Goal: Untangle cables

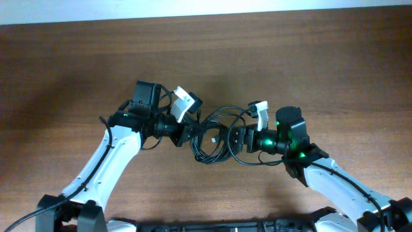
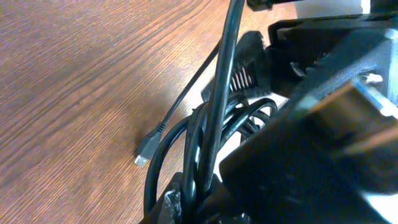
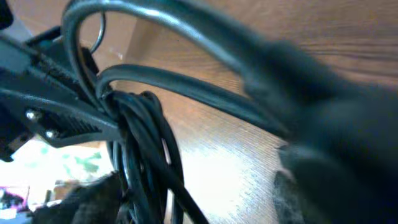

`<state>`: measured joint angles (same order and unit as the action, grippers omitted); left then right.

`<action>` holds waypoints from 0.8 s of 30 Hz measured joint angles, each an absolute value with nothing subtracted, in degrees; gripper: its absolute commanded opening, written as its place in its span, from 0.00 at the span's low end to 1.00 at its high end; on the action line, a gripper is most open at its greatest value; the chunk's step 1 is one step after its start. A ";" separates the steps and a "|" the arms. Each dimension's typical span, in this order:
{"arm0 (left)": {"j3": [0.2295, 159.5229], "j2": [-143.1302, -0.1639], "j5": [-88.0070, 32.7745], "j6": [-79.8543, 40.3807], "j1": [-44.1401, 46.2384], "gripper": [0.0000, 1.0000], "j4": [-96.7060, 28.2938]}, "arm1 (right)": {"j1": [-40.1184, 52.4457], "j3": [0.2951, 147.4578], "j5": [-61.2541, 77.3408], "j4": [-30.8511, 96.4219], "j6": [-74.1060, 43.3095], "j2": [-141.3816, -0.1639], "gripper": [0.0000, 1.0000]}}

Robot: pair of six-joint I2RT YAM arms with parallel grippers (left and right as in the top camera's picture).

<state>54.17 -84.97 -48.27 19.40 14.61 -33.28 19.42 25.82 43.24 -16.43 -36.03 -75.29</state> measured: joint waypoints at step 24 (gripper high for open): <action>54.15 -84.97 -39.86 -13.78 14.61 0.64 -31.83 | 19.42 25.82 31.94 -17.12 -49.82 -75.29 0.04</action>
<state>54.15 -84.97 -39.86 -13.78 14.61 -31.83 19.42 25.82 31.94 -17.12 -49.82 -75.29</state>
